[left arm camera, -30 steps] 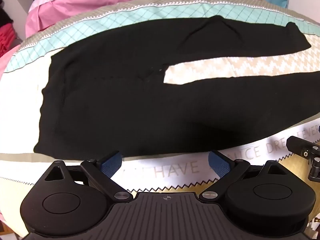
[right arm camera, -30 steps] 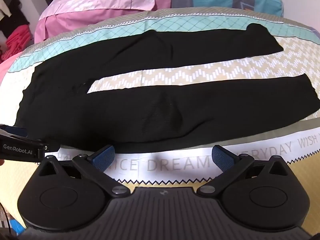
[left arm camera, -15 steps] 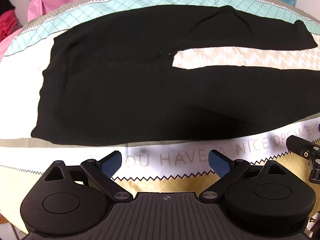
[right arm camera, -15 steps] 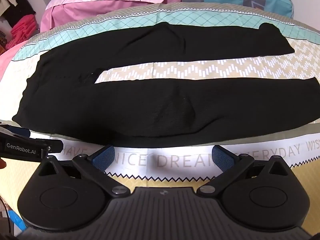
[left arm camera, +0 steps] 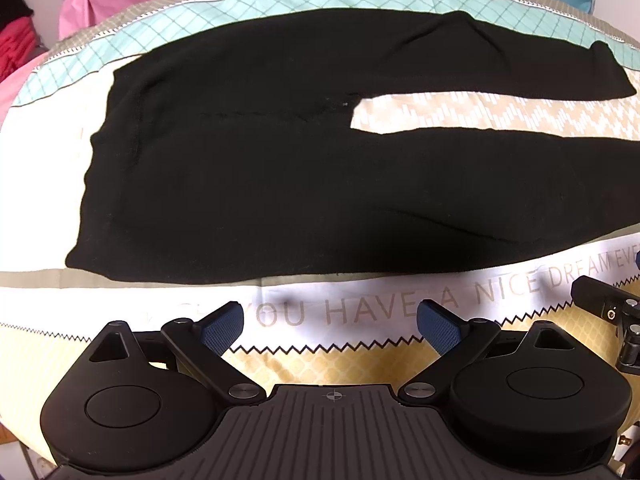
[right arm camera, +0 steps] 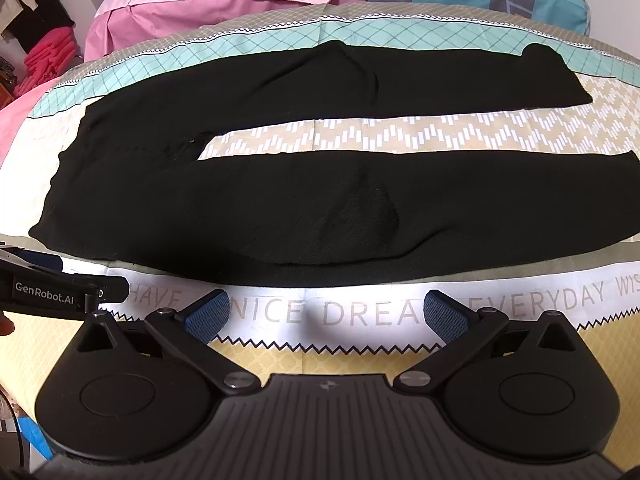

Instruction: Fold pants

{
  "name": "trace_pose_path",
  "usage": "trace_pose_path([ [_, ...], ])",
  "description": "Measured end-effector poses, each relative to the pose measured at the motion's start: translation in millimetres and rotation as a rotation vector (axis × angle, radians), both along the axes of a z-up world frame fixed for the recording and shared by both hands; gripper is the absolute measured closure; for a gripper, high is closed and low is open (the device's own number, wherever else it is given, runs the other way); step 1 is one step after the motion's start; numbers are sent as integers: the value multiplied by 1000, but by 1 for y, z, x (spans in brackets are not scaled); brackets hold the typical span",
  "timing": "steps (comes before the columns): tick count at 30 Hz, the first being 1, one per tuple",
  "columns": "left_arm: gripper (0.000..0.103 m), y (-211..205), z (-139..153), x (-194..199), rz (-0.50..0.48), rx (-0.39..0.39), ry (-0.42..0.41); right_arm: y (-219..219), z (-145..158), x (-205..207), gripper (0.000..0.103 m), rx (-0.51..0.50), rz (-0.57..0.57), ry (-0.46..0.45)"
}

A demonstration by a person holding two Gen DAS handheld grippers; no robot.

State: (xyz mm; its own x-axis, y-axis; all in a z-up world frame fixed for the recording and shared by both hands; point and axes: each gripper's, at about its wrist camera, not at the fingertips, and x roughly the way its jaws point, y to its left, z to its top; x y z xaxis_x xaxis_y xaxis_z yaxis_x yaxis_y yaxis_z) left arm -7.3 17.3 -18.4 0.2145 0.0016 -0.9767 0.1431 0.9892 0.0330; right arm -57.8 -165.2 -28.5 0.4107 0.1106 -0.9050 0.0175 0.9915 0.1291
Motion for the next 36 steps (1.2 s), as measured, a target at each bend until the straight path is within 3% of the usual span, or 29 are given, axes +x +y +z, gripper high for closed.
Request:
trace_pose_path([
  [36,0,9,2,-12,-9,20,-19,11,2,-4,0,8,37,2],
])
